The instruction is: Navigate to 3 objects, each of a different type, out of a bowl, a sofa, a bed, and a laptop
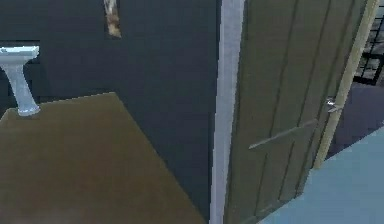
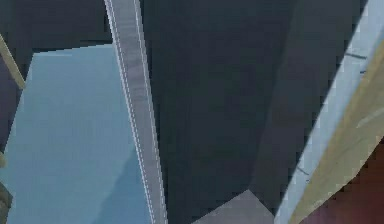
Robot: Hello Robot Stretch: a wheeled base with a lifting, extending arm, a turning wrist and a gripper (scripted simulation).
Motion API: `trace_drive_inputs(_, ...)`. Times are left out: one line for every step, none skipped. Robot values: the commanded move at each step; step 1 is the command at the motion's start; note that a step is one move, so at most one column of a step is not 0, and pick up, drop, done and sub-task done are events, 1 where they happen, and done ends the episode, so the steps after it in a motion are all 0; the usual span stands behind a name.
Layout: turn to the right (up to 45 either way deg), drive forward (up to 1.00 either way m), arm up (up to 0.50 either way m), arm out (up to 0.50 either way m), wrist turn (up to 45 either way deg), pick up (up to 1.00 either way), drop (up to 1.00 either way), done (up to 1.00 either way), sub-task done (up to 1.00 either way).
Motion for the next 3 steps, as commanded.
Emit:
trace_drive_inputs(0.0, 0.1, 0.0, 0.0, 0.0, 0.0, 0.0, 0.0, 0.0)
trace_drive_inputs(45.0, 0.0, 0.0, 0.0, 0.0, 0.0, 0.0, 0.0, 0.0)
trace_drive_inputs(12.0, 0.0, 0.0, 0.0, 0.0, 0.0, 0.0, 0.0, 0.0)
